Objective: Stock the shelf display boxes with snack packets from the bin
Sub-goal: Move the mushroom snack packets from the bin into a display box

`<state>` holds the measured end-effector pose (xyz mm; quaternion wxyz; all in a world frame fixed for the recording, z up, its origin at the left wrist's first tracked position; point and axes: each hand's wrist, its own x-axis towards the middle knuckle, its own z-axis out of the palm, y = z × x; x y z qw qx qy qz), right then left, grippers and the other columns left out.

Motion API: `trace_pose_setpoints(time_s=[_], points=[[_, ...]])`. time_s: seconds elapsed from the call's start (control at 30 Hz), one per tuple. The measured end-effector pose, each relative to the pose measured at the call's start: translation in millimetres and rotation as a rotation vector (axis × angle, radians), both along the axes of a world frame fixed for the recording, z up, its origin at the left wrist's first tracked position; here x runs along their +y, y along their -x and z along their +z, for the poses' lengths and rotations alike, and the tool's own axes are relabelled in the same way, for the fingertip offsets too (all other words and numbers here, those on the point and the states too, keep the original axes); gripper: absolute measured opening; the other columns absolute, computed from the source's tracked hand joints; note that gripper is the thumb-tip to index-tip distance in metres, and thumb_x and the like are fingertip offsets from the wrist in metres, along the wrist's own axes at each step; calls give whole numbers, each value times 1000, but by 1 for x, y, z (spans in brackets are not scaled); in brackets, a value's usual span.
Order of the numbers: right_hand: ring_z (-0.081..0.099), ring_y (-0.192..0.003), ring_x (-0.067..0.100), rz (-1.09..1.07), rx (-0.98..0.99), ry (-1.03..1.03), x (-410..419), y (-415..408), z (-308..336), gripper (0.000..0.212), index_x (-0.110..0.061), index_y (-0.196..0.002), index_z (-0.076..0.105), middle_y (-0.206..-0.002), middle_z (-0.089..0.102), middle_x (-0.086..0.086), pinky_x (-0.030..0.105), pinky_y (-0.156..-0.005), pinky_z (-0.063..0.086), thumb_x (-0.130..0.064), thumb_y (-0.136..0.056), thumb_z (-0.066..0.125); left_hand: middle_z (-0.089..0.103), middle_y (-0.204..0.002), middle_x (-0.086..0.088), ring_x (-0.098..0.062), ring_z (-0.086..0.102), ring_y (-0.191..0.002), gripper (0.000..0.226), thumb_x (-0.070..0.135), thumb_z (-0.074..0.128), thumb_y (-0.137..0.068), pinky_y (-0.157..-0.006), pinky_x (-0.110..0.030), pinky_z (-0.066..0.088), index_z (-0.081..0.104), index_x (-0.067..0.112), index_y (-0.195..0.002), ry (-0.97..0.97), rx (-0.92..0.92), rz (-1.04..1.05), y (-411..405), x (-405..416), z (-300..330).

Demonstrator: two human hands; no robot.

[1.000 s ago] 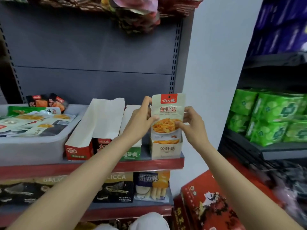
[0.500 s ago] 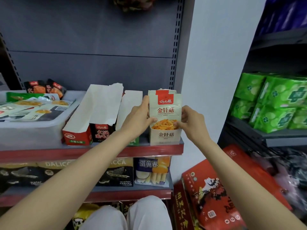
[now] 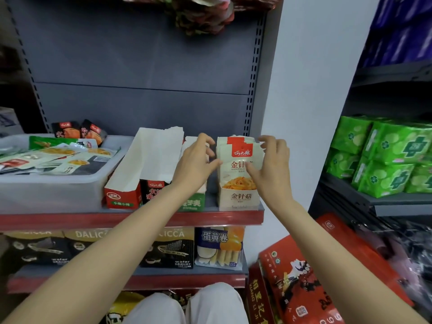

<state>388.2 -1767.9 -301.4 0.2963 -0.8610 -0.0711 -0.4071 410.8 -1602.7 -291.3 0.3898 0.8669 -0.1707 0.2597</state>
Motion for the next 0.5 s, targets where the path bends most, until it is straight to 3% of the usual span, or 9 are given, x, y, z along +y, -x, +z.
trace_pose_setpoints(time_s=[0.13,0.3,0.43,0.5], points=[[42,-97,8,226,58,88,43,1,16,35,-17,-118,47,-111,46,-2,22,-80,40,-15,-86,62,58,-92,6,-9,55,-77,20,21,63,-87,-74,-33,49,50,22,-103,31,-52,48,4,46,3],[48,-91,8,451,183,135,123,-17,21,26,-13,-115,53,-110,53,1,25,-84,43,-18,-90,58,58,-86,8,-6,54,-75,13,17,57,-90,-67,-29,43,50,22,-99,41,-59,209,6,134,2],[52,-103,18,566,219,178,196,-37,16,27,-9,-116,55,-115,55,7,24,-87,37,-16,-90,57,61,-87,-4,-14,54,-68,11,7,58,-87,-68,-30,41,57,10,-97,44,-24,365,1,220,2],[51,-111,21,586,252,224,233,-51,14,31,-8,-120,53,-120,55,9,25,-89,36,-17,-90,56,65,-94,-10,-18,57,-74,12,7,60,-87,-71,-28,40,60,8,-100,5,21,418,-3,261,3]])
